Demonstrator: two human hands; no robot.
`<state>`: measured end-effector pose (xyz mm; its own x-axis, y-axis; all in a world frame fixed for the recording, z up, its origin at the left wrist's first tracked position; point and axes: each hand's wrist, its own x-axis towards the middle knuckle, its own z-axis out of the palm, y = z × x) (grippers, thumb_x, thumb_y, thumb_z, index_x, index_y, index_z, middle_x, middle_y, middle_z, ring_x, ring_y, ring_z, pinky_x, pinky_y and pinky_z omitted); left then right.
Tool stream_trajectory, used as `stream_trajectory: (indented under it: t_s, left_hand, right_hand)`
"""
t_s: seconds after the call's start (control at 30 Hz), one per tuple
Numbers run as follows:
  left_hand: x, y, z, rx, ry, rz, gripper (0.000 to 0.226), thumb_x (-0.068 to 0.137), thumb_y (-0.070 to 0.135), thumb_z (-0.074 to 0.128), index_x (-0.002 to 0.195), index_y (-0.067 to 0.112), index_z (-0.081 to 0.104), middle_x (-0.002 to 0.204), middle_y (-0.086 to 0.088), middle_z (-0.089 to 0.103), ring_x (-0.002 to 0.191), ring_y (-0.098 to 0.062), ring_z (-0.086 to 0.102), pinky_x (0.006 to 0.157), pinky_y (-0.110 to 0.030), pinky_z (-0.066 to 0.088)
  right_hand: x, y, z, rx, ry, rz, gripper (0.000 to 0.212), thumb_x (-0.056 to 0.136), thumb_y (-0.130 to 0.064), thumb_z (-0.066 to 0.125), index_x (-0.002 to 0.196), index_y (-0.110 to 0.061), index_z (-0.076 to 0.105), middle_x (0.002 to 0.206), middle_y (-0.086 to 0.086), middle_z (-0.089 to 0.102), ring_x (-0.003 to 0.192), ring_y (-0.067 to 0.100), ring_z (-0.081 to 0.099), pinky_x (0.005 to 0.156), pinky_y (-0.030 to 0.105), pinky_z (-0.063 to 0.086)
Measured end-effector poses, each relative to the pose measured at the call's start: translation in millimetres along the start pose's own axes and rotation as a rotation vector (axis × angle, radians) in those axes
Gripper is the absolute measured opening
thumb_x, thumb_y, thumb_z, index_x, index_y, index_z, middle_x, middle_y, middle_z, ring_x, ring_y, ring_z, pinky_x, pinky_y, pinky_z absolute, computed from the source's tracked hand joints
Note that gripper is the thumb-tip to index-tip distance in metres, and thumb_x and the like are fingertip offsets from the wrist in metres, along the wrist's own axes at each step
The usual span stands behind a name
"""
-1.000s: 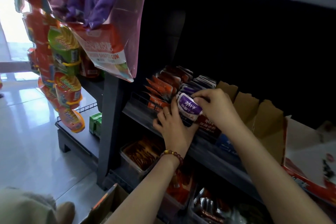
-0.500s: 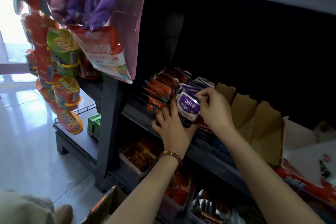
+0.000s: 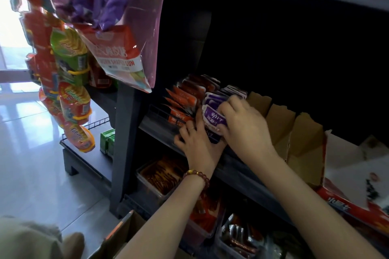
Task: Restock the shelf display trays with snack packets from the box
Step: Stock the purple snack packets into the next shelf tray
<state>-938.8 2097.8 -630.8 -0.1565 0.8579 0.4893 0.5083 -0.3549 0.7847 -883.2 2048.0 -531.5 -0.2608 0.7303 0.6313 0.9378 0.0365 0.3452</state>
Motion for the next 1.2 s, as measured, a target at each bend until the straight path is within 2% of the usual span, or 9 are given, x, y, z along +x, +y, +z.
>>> stream_trajectory:
  t_s: [0.23,0.4,0.57,0.7,0.93,1.0,1.07,1.13,1.2]
  left_hand:
    - [-1,-1,1,-0.098,0.045,-0.024,0.076,0.077,0.038,0.066,0.141,0.017,0.031,0.140,-0.002,0.042,0.124,-0.023,0.034,0.101,-0.040,0.014]
    - [0,1,-2,-0.161,0.026,-0.047,0.084,0.068,0.044,0.076,0.134,0.015,0.032,0.134,-0.001,0.044,0.121,-0.021,0.032,0.105,-0.043,0.013]
    - [-1,0,-2,-0.147,0.067,-0.044,0.082,0.060,0.044,0.082,0.120,0.011,0.038,0.120,-0.006,0.052,0.117,-0.027,0.044,0.102,-0.049,0.021]
    - [-1,0,2,-0.097,0.086,-0.021,0.077,0.057,0.040,0.083,0.109,0.013,0.034,0.111,-0.007,0.052,0.114,-0.032,0.047,0.099,-0.054,0.025]
    - [0,-3,5,-0.105,0.069,-0.027,0.072,0.063,0.036,0.078,0.118,0.009,0.040,0.119,-0.005,0.049,0.116,-0.029,0.043,0.102,-0.049,0.021]
    - [0,-1,4,-0.122,0.075,-0.034,0.076,0.061,0.036,0.080,0.120,0.012,0.039,0.118,-0.006,0.051,0.117,-0.028,0.042,0.102,-0.048,0.020]
    - [0,0,2,-0.144,0.052,-0.034,0.078,0.064,0.038,0.078,0.127,0.014,0.038,0.124,-0.004,0.050,0.120,-0.027,0.038,0.103,-0.046,0.017]
    - [1,-2,3,-0.131,0.046,-0.017,0.081,0.067,0.043,0.074,0.133,0.017,0.036,0.132,-0.003,0.047,0.121,-0.025,0.036,0.102,-0.045,0.016]
    - [1,-3,3,-0.082,0.043,-0.002,0.086,0.066,0.052,0.070,0.137,0.022,0.033,0.133,-0.005,0.047,0.121,-0.026,0.036,0.101,-0.046,0.018]
  right_hand:
    - [-5,-13,9,-0.110,0.054,-0.041,0.035,0.055,-0.009,0.086,0.081,-0.012,0.063,0.061,0.002,0.062,0.059,0.021,0.061,0.050,0.024,0.041]
    - [-1,-5,15,-0.100,0.062,0.011,0.024,0.060,-0.007,0.082,0.073,-0.014,0.063,0.059,0.001,0.062,0.059,0.022,0.059,0.052,0.023,0.035]
    - [-7,1,19,-0.107,-0.004,0.011,0.030,0.055,-0.005,0.083,0.079,-0.012,0.065,0.065,0.004,0.065,0.064,0.023,0.061,0.054,0.024,0.041]
    - [0,-1,17,-0.159,-0.068,0.056,0.034,0.049,-0.008,0.090,0.069,-0.012,0.063,0.049,0.001,0.055,0.042,0.019,0.053,0.046,0.020,0.029]
    - [6,-14,19,-0.235,-0.050,0.152,0.043,0.047,-0.012,0.091,0.077,-0.001,0.062,0.041,0.003,0.050,0.032,0.019,0.048,0.041,0.020,0.023]
    - [7,-14,14,-0.185,-0.069,0.208,0.046,0.066,-0.027,0.086,0.092,0.001,0.061,0.048,0.006,0.058,0.038,0.022,0.055,0.044,0.021,0.023]
    - [8,-16,6,-0.137,-0.178,0.268,0.042,0.090,-0.037,0.061,0.111,-0.002,0.052,0.078,0.009,0.068,0.066,0.025,0.066,0.051,0.028,0.031]
    - [6,-14,4,-0.093,-0.217,0.299,0.045,0.095,-0.044,0.048,0.119,-0.006,0.046,0.101,0.007,0.065,0.087,0.024,0.065,0.057,0.029,0.034]
    - [2,-11,2,-0.053,-0.166,0.348,0.052,0.087,-0.048,0.059,0.118,-0.007,0.047,0.109,0.009,0.058,0.091,0.025,0.062,0.057,0.029,0.037]
